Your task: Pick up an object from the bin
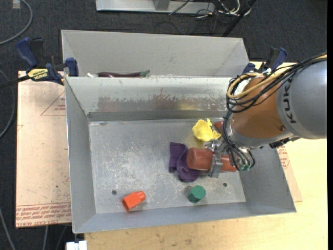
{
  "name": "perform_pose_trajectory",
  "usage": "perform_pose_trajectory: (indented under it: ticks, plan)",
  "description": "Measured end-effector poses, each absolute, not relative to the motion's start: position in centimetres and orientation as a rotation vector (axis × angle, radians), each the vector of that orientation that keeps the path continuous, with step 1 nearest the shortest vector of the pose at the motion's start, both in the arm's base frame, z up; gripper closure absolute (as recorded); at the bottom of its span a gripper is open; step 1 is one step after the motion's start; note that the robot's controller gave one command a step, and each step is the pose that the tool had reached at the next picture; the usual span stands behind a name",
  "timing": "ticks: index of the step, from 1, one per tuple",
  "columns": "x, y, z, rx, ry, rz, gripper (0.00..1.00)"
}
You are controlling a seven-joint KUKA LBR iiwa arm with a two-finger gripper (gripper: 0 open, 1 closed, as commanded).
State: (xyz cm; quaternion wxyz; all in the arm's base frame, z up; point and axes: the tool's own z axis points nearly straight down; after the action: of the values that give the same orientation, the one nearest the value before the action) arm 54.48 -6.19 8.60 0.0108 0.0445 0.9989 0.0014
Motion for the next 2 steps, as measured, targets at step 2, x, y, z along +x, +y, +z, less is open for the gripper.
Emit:
perform_pose_trajectory:
  ticks: [2]
  plan:
    - [54.2,-6.1,11.8,0.139,3.127,0.006,1.0]
